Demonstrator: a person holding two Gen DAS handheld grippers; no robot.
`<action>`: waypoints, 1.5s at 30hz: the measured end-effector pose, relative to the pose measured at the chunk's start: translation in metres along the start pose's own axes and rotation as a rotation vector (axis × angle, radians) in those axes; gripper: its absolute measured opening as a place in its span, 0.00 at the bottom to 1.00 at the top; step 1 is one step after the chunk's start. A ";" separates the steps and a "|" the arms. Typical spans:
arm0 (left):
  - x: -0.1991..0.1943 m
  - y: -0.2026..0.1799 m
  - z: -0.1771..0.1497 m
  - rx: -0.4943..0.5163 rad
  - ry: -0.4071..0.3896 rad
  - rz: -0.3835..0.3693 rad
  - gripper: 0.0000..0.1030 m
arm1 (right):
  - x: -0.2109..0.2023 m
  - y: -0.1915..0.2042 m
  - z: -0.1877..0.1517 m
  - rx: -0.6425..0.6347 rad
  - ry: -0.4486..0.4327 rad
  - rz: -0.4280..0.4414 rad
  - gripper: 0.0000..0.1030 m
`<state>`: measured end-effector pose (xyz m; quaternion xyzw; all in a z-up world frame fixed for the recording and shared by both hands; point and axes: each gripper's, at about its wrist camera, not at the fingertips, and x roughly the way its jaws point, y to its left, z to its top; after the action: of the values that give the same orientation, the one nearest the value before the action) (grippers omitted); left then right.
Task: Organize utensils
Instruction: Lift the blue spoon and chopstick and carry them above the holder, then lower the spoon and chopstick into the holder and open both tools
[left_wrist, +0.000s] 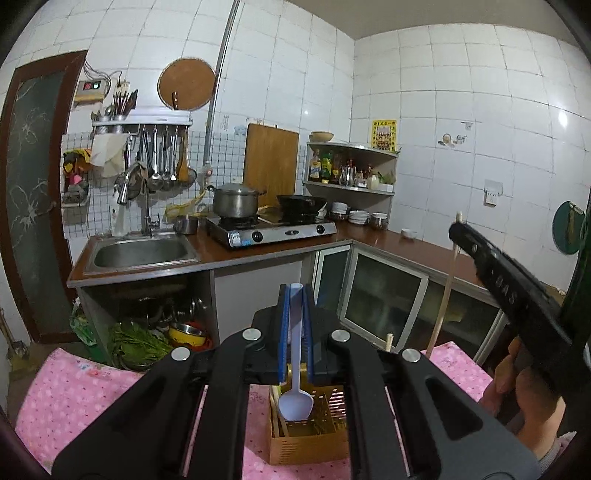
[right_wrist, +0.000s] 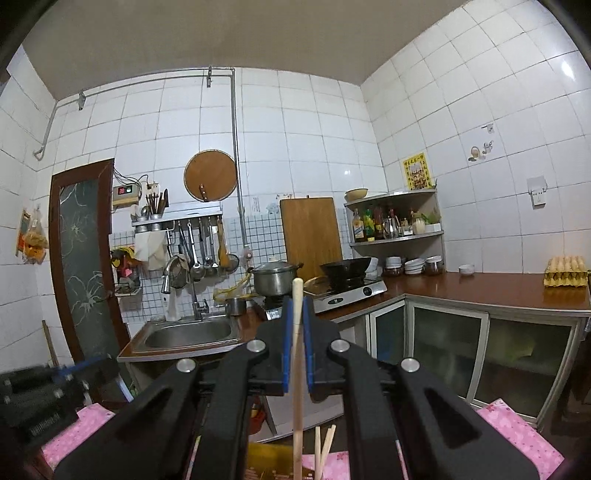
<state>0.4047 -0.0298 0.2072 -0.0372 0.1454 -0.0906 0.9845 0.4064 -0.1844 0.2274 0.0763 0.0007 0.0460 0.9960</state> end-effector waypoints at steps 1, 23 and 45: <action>0.005 0.001 -0.004 -0.002 0.006 0.000 0.05 | 0.005 0.000 -0.002 0.003 -0.001 0.001 0.05; 0.068 0.016 -0.100 0.007 0.127 0.021 0.06 | 0.020 -0.027 -0.147 -0.019 0.140 0.051 0.06; -0.002 0.065 -0.084 -0.090 0.242 0.137 0.74 | -0.009 -0.024 -0.143 -0.035 0.385 -0.028 0.42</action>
<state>0.3885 0.0304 0.1208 -0.0603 0.2690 -0.0205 0.9610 0.3988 -0.1872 0.0827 0.0487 0.1913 0.0459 0.9792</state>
